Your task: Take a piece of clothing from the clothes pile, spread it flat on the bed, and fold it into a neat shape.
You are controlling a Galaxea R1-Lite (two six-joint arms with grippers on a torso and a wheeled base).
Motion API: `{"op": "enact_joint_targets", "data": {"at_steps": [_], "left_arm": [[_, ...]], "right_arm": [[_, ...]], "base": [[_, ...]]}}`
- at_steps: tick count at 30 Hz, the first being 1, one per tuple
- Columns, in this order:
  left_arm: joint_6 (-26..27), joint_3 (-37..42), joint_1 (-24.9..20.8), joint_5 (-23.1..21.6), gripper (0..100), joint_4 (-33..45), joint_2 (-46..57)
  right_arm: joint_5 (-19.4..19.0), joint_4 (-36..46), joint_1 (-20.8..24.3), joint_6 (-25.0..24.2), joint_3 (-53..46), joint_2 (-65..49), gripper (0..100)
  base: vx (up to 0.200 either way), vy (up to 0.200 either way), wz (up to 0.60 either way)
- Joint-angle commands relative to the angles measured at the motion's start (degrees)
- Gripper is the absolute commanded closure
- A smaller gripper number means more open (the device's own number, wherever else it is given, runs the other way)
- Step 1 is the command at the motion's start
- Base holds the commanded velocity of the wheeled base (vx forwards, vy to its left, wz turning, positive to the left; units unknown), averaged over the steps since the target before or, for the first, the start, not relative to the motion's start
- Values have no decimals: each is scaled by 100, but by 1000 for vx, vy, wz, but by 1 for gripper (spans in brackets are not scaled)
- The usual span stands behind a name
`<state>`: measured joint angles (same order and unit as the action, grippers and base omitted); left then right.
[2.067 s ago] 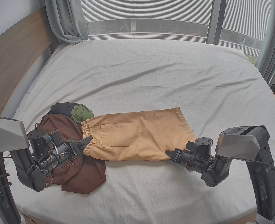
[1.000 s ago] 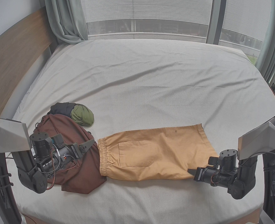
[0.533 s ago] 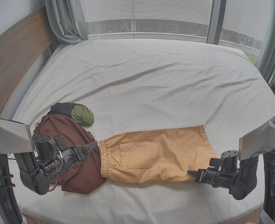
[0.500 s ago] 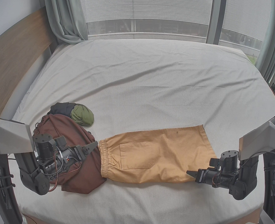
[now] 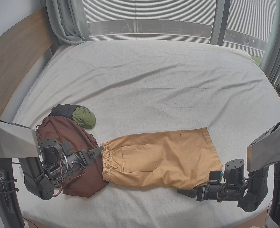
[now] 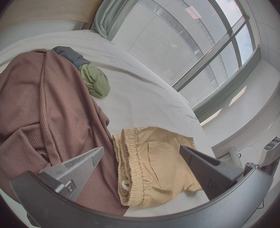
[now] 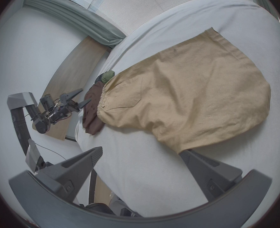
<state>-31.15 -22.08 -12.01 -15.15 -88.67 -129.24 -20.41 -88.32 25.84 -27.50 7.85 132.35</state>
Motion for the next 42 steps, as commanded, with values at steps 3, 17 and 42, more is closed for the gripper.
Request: {"op": "enact_joint_targets", "data": {"at_steps": [3, 17, 42], "left_arm": [[3, -33, -12, 4, 0, -1, -347], [-32, -253, -47, -5, 0, -1, -971], [-287, -710, -478, 4, 0, -1, -1498]], "right_arm": [[-34, -1, 474, -10, 208, -333, 0], [-253, -1, 457, -27, 445, -500, 0], [-227, -10, 290, -10, 568, -500, 0]], "base": [[0, 0, 0], [0, 0, 0], [0, 0, 0]]}}
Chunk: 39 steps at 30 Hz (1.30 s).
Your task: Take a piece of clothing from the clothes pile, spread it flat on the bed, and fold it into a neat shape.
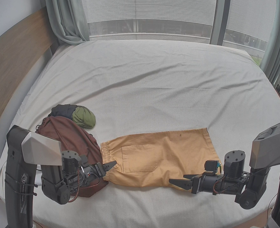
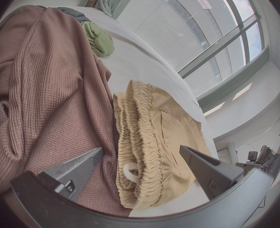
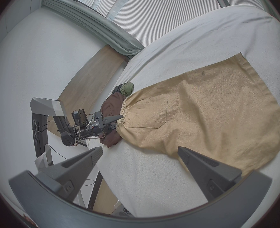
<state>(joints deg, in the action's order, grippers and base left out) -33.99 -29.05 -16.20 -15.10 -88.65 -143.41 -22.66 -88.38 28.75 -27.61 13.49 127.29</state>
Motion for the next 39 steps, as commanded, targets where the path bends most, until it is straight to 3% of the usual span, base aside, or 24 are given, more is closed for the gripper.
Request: {"op": "enact_joint_targets", "data": {"at_steps": [1, 15, 28, 39], "left_arm": [[-3, -13, -59, -1, 0, -3, -82], [-170, 40, -498, 218, 0, -12, -38], [-293, -22, -586, 280, 0, -3, -29], [-293, -549, -551, 508, 0, 6, -363]], "right_arm": [[-1, -4, -1, 1, 4, 6, 0], [7, -4, 8, 1, 13, 6, 0], [16, -4, 8, 1, 39, 41, 0], [25, -4, -1, -7, 92, 59, 0]], "base": [[0, 0, 0], [0, 0, 0], [0, 0, 0], [0, 0, 0]]}}
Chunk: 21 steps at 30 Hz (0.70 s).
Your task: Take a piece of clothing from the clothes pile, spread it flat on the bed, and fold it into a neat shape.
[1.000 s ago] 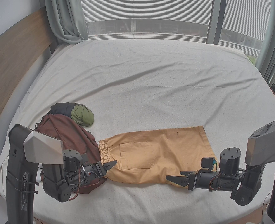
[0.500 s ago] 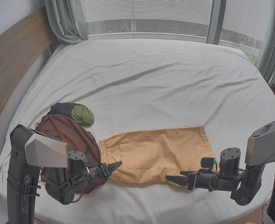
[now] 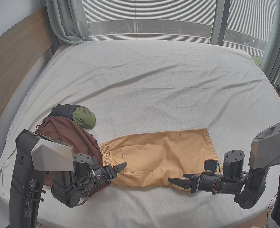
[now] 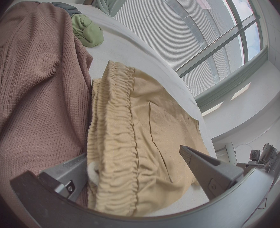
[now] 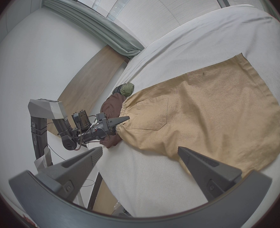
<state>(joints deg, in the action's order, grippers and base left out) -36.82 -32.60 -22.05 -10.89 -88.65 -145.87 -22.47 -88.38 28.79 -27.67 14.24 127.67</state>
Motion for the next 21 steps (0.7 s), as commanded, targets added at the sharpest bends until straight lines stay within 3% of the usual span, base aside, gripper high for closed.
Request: {"op": "enact_joint_targets", "data": {"at_steps": [1, 11, 12, 21], "left_arm": [[-10, -238, 43, 95, 0, 6, -152], [-63, -326, 113, 131, 0, -3, -143], [-133, -326, 113, 148, 100, -3, -143], [-441, -326, 96, 219, 100, -3, 200]], "right_arm": [[6, -4, -5, -10, 18, 21, 0], [14, -4, 3, -10, 26, 30, 0], [14, -4, 3, -10, 26, 30, 0], [23, -4, -93, -10, 123, 65, 0]], "base": [[0, 0, 0], [0, 0, 0], [0, 0, 0], [0, 0, 0]]}}
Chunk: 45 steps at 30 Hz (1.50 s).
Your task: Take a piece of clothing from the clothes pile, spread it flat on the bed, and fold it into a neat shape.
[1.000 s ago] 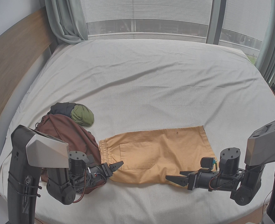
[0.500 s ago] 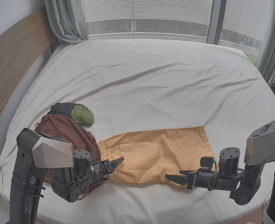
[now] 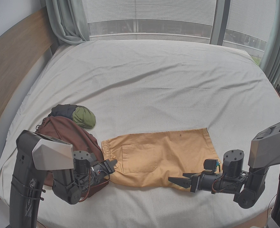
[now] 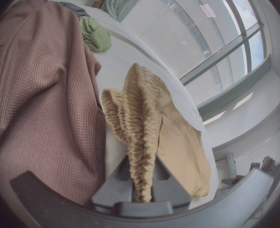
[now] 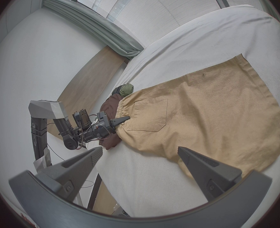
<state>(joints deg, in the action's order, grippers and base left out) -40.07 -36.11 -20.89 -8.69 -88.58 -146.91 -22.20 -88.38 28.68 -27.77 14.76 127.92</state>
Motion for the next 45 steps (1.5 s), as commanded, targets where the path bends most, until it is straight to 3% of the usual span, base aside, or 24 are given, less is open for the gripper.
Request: {"op": "enact_joint_targets", "data": {"at_steps": [1, 4, 8, 29, 45], "left_arm": [[-282, 51, -46, -1, 100, -10, 426], [-783, 192, -143, -19, 100, -10, 839], [-924, 236, -143, -27, 100, -10, 1015], [-387, 623, 112, -54, 100, -2, 1015], [-97, 948, 604, -502, 100, -10, 1323]], "right_arm": [[-4, -4, -117, 0, 97, 67, 0], [-4, -4, -197, 0, 115, 76, 0], [-4, -4, -232, 0, 141, 76, 0], [-4, -4, -469, -9, 369, 278, 0], [-21, -4, -689, -9, 475, 454, 0]], "base": [[0, 0, 0], [0, 0, 0], [0, 0, 0], [0, 0, 0], [0, 0, 0]]}}
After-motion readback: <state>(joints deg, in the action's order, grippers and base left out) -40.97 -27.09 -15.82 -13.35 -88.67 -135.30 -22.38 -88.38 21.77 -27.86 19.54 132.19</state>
